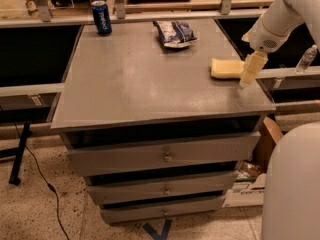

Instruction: Pick sponge

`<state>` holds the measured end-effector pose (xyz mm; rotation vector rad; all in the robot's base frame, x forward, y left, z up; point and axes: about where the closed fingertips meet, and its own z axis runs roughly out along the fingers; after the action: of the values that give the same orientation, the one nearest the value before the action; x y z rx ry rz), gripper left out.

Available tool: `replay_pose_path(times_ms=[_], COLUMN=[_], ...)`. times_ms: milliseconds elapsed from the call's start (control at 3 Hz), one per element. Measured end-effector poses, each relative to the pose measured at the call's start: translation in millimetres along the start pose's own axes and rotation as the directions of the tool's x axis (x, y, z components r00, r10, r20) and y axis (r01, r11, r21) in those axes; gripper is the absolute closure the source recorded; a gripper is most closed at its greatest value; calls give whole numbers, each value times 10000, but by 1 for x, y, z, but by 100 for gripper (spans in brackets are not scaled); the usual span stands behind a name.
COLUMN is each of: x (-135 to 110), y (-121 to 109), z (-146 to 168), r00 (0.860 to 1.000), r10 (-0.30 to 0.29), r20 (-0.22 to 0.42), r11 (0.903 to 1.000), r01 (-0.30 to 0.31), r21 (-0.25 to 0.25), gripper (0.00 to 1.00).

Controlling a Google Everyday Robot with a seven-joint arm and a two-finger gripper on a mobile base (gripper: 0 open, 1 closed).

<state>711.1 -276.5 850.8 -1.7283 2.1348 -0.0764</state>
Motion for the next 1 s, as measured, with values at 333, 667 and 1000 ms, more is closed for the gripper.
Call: replay_pose_path(times_ms=[333,667,1000], x=[-2,-1,-1], y=[1,1,2], z=[11,20,22], r00=[10000,9988,9977], r10=[26,33,47], r20=[-87,-486,-677], r11=[10000,10000,10000], r01=[-27,-31,-44], r21=[-27,38,43], gripper=[18,41,64])
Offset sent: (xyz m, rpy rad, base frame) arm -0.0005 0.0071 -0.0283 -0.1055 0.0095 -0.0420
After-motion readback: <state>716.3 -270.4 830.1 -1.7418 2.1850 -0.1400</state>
